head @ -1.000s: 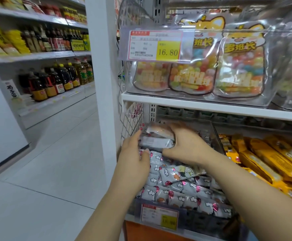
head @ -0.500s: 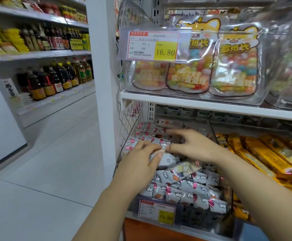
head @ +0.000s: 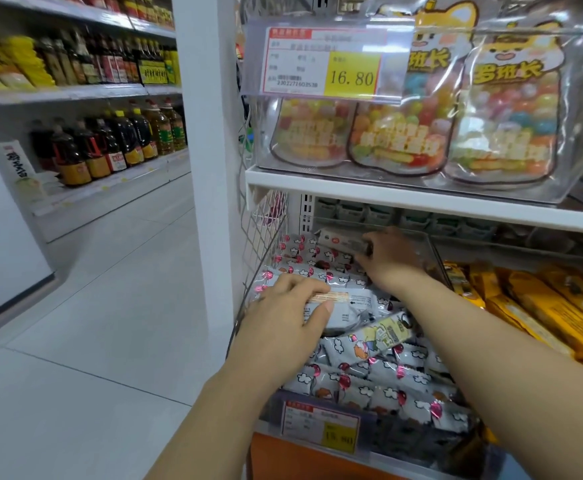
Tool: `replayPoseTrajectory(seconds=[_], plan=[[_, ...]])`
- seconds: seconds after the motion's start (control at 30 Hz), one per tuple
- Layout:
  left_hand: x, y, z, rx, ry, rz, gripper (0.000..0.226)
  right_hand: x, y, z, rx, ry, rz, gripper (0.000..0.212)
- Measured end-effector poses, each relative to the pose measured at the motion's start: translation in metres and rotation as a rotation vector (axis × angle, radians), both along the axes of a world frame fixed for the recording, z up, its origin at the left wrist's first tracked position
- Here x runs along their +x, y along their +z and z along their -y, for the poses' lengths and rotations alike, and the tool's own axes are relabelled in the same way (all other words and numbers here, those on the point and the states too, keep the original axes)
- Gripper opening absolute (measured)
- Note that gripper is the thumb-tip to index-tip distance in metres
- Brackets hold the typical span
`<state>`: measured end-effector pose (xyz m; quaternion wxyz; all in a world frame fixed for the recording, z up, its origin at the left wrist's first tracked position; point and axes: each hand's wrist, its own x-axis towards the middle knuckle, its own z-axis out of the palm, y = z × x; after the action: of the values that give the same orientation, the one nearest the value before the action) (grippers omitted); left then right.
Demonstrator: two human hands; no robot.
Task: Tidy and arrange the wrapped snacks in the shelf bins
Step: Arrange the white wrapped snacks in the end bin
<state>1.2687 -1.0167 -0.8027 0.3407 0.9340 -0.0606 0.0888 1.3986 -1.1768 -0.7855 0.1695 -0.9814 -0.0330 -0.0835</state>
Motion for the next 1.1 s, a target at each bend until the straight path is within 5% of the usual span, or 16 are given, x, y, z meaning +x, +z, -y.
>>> replayPoseTrajectory(seconds=[0.2,0.37,0.6,0.77,0.97,1.1], plan=[[-0.003,0.000,0.003,-0.003,0.022,0.019,0.029,-0.004,-0.001,-0.001,0.111,0.028,0.020,0.018],[-0.003,0.000,0.004,-0.004,0.020,0.017,0.030,-0.018,0.013,-0.002,0.159,0.089,0.048,0.041],[-0.006,0.011,0.005,-0.046,0.109,0.198,0.038,-0.079,0.030,0.024,0.277,0.248,0.123,0.040],[-0.008,0.027,0.012,-0.416,0.134,0.163,0.057,-0.106,0.033,0.042,0.402,0.399,-0.021,0.032],[-0.010,0.033,0.025,-0.615,0.028,0.041,0.024,-0.109,0.035,0.055,0.534,0.440,-0.188,0.027],[-0.006,0.037,0.030,-0.804,0.044,-0.042,0.028,-0.110,0.035,0.060,0.481,0.374,-0.148,0.028]])
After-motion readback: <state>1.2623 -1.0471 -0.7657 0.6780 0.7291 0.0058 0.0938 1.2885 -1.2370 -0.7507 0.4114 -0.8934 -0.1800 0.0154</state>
